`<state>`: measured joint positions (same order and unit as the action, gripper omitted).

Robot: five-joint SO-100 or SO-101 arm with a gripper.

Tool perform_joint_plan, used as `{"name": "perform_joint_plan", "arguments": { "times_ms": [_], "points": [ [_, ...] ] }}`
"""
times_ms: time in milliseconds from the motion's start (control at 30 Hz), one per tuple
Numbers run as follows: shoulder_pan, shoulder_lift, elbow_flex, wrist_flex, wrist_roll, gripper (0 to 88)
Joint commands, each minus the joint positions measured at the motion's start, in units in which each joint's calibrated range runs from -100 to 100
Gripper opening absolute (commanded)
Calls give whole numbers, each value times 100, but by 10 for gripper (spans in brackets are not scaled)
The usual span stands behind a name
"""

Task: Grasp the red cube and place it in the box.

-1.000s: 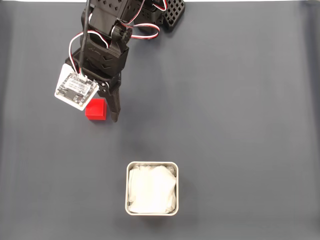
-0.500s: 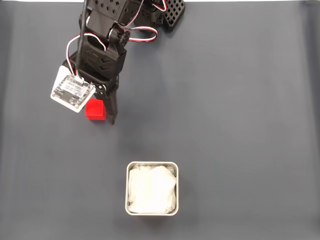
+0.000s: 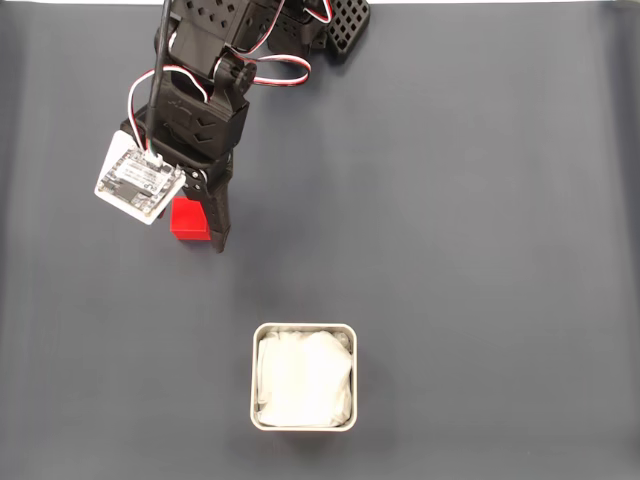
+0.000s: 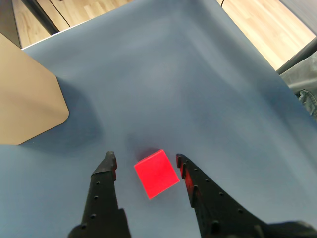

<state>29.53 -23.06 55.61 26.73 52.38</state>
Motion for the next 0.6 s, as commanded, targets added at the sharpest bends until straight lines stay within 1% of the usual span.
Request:
{"name": "perform_joint_plan", "arguments": {
  "times_ms": [0, 567],
  "points": [
    [123, 1, -141, -107, 34, 286],
    [137, 44, 306, -312, 156, 289]
  ]
}}
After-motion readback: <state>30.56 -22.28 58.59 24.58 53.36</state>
